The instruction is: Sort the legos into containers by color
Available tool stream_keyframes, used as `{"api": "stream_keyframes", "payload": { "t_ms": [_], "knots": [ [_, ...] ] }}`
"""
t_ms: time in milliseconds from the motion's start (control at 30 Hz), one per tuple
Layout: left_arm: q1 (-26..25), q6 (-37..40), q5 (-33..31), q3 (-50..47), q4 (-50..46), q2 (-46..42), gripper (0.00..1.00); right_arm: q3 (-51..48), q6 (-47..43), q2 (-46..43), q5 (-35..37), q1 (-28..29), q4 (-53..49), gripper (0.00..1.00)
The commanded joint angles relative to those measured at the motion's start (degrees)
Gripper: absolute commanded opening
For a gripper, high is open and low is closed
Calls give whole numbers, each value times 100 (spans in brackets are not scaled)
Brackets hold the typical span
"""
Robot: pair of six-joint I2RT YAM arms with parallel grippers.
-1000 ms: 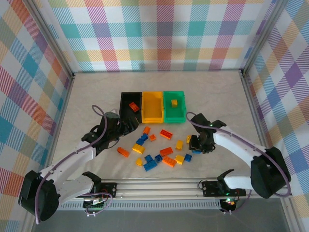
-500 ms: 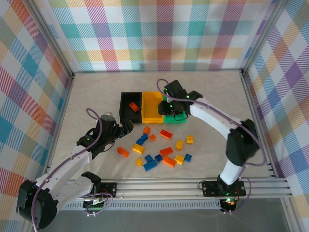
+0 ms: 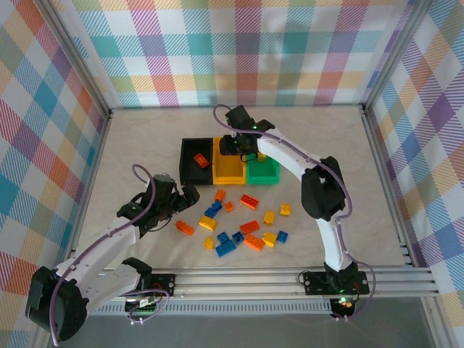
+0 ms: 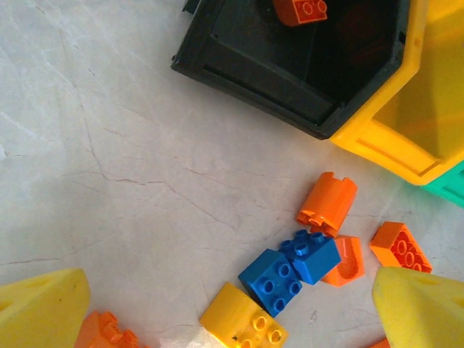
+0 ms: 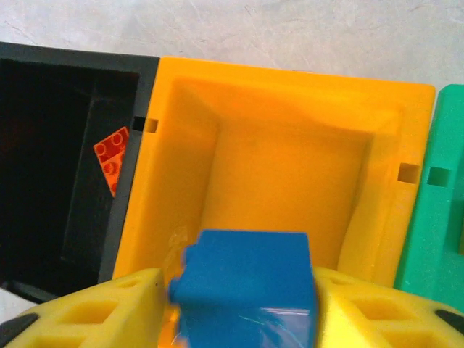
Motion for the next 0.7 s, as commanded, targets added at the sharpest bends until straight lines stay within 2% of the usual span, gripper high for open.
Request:
{"api": "stream_keyframes", "payload": {
  "t_ms": [0,167,233,433,667],
  "knots": [
    [84,235,-87,278,-328,49,100,369,-81,144,151,34,-221,61],
    [80,430,113,448,-383,272,100,574,-102,81,162,39,-280,67],
    [43,606,307,574,-391,405,95,480,-113,-82,170,59,-225,68],
    [-299,688,127,758,-970,509,91,-725,-15,-936,97,133,351,68],
    [-472,-38,-251,321,-1614,-238,91,-2368,261,-2057,26,147,1197,68]
  ]
}}
